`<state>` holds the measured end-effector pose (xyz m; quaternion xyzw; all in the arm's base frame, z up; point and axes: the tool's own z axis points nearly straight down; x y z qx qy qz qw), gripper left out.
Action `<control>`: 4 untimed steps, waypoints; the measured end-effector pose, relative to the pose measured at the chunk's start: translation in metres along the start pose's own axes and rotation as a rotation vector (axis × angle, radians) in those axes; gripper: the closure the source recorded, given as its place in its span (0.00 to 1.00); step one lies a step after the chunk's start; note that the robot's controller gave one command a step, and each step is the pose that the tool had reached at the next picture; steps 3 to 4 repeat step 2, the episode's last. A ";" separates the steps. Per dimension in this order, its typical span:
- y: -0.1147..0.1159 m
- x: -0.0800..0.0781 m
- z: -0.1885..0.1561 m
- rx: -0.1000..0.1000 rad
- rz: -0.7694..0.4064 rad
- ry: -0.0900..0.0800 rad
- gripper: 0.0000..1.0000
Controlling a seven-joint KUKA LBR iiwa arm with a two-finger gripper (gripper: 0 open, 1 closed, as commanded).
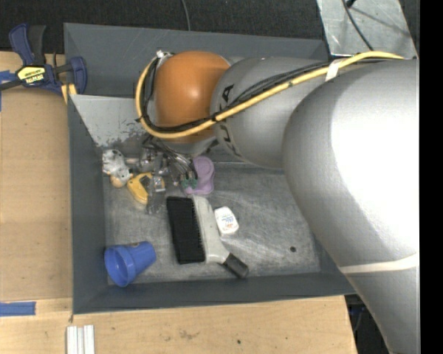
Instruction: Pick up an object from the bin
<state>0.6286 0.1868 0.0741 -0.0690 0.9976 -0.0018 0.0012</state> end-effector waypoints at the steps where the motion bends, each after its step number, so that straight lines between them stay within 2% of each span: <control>1: 0.000 0.000 0.000 0.000 0.000 0.000 1.00; 2: 0.014 0.020 -0.135 -0.004 -0.044 0.000 1.00; 4: 0.014 0.020 -0.135 -0.004 -0.044 0.000 1.00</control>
Offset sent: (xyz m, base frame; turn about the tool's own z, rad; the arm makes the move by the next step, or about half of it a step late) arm -0.0232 0.0120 0.1344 -0.0455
